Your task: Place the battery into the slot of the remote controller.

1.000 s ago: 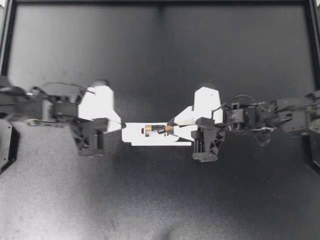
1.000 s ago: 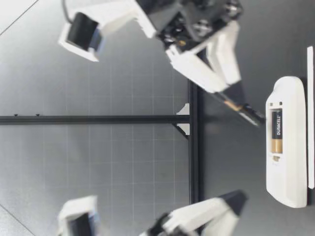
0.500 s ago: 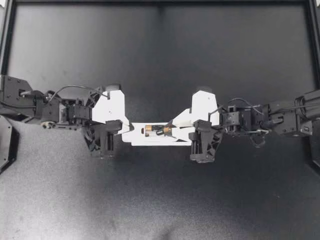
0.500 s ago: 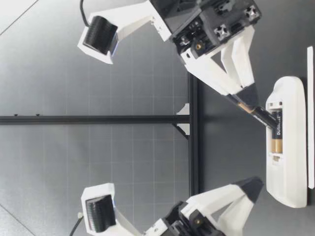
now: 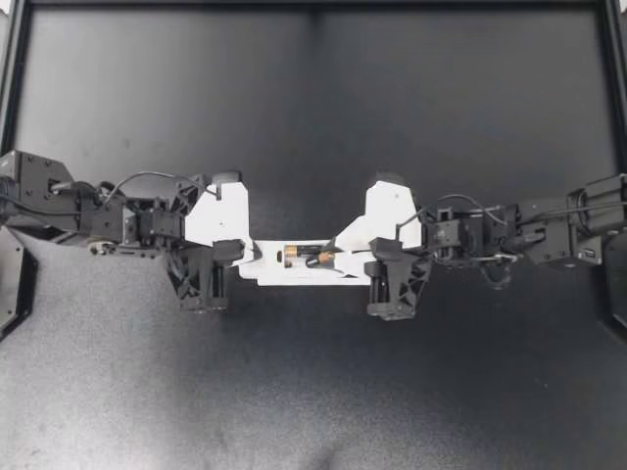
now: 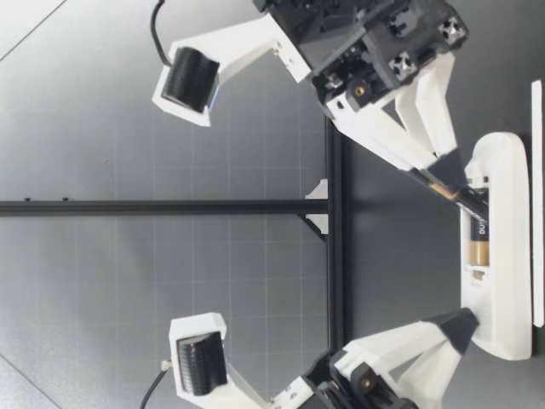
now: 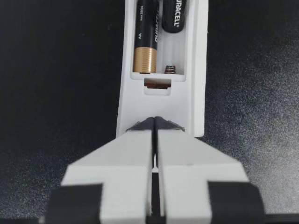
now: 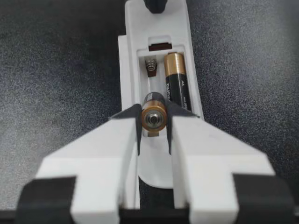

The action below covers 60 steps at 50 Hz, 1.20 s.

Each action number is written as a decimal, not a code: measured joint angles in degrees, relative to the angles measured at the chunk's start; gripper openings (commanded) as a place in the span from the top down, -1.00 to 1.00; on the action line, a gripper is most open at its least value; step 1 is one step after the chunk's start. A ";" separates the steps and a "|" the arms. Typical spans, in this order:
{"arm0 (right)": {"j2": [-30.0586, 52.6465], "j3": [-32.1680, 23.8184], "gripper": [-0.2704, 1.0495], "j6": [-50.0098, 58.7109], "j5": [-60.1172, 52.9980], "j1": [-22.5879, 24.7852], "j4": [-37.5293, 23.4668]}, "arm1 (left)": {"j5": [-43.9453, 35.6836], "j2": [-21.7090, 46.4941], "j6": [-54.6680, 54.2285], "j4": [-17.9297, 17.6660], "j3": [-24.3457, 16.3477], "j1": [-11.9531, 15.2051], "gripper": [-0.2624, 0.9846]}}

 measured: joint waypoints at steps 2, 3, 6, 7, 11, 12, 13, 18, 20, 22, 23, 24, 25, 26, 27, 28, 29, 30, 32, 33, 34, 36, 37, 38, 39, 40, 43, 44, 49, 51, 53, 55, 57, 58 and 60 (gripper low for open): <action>0.35 -0.35 0.64 0.00 0.44 0.00 -0.09 | 0.09 0.00 0.00 0.00 0.00 0.00 0.80; 0.44 -0.44 0.64 0.00 0.62 0.00 -0.26 | 0.00 0.00 0.00 -0.09 0.09 0.09 0.80; 0.88 -1.05 0.64 0.00 1.67 0.00 -0.53 | 0.00 0.00 0.00 -0.09 0.00 0.09 0.80; 0.88 -1.32 0.64 -0.09 1.93 0.00 -0.62 | 0.00 0.00 0.00 -0.09 0.00 0.00 0.80; 1.05 -2.11 0.64 -0.09 3.52 0.00 -0.97 | 0.00 -0.09 0.00 -0.09 0.09 0.00 0.80; 1.05 -2.20 0.64 -0.09 3.78 0.00 -1.05 | 0.00 0.00 0.00 -0.09 0.00 0.09 0.80; 1.14 -2.37 0.64 -0.09 4.22 0.00 -1.14 | 0.00 0.00 0.00 -0.09 0.00 0.00 0.80; 1.23 -3.08 0.64 -0.09 5.89 0.00 -1.32 | 0.09 0.00 0.00 -0.09 0.00 0.00 0.80; 1.23 -3.25 0.64 -0.09 6.42 0.00 -1.32 | 0.00 0.00 0.00 -0.09 0.09 0.00 0.80; 1.32 -3.52 0.63 -0.09 6.94 0.00 -1.32 | 0.09 0.00 0.00 -0.09 0.00 0.09 0.80; 1.32 -3.60 0.63 -0.09 7.29 0.00 -1.41 | 0.00 0.00 0.00 -0.09 0.00 0.00 0.80; 1.32 -3.69 0.63 -0.09 7.65 0.00 -1.41 | 0.09 0.00 0.09 -0.09 0.09 0.00 0.80; 1.32 -3.87 0.63 -0.09 7.91 0.00 -1.41 | 0.09 0.00 0.00 -0.09 0.00 0.00 0.80; 1.32 -3.96 0.63 -0.09 8.26 0.00 -1.41 | 0.00 0.00 0.00 -0.09 0.00 0.00 0.80; 1.32 -3.96 0.63 -0.09 8.53 0.00 -1.41 | 0.00 0.00 0.00 -0.09 0.09 0.00 0.80; 1.32 -4.04 0.63 -0.09 8.70 -0.09 -1.41 | 0.00 -0.09 0.00 -0.09 0.00 0.00 0.80; 1.32 -4.04 0.63 -0.09 8.96 0.00 -1.41 | 0.00 0.00 0.00 -0.09 0.00 0.00 0.80; 1.32 -4.13 0.63 -0.09 9.32 0.00 -1.41 | 0.09 0.00 0.00 -0.09 0.00 0.00 0.80; 1.32 -4.39 0.62 -0.09 9.84 0.00 -1.49 | 0.00 0.00 0.00 -0.09 0.09 0.00 0.80; 1.32 -4.48 0.62 -0.09 10.11 0.00 -1.49 | 0.00 0.00 0.00 -0.09 0.00 0.00 0.80; 1.32 -4.57 0.61 -0.09 10.37 0.00 -1.49 | 0.00 0.00 0.00 -0.09 0.00 0.00 0.80; 1.32 -4.75 0.59 -0.09 10.72 0.00 -1.58 | 0.09 0.00 0.00 -0.09 0.09 0.00 0.80; 1.41 -4.92 0.57 -0.09 10.90 0.00 -1.67 | 0.00 0.00 0.00 -0.09 0.00 0.00 0.80; 1.49 -5.10 0.56 -0.09 11.07 0.00 -1.85 | 0.09 0.00 0.00 -0.09 0.00 0.00 0.80; 1.49 -5.27 0.54 -0.09 11.25 0.00 -1.93 | 0.00 0.00 0.00 -0.09 0.09 0.00 0.80; 1.58 -5.36 0.52 -0.09 11.34 0.00 -1.93 | 0.09 0.00 0.00 -0.09 0.09 0.00 0.80; 1.76 -5.71 0.44 -0.09 11.60 -0.09 -2.02 | 0.09 0.00 0.00 -0.09 0.09 0.00 0.80; 1.76 -5.89 0.41 -0.09 11.69 0.00 -1.93 | 0.00 -0.09 0.00 -0.09 0.00 0.00 0.80; 1.93 -6.33 0.23 -0.09 12.22 -0.09 -2.02 | 0.00 -0.09 0.00 -0.09 0.00 0.00 0.80; 1.93 -6.42 0.13 -0.09 12.39 0.00 -2.02 | 0.09 0.00 0.00 -0.09 0.09 0.00 0.80; 1.93 -6.50 0.06 -0.09 12.66 0.00 -2.11 | 0.00 0.00 0.00 -0.09 0.00 0.00 0.80; 1.93 -6.59 -0.02 -0.09 12.74 -0.09 -2.11 | 0.09 0.00 0.00 -0.09 0.00 0.00 0.80; 1.93 -6.68 -0.07 0.00 12.83 -0.09 -2.11 | 0.09 0.00 0.00 -0.09 0.09 0.00 0.80; 1.93 -6.77 -0.08 0.00 12.83 -0.09 -2.11 | 0.00 0.00 0.09 -0.09 0.09 0.00 0.80; 1.76 -6.86 -0.08 0.44 12.83 0.00 -2.11 | 0.00 0.00 0.00 -0.09 0.00 0.00 0.80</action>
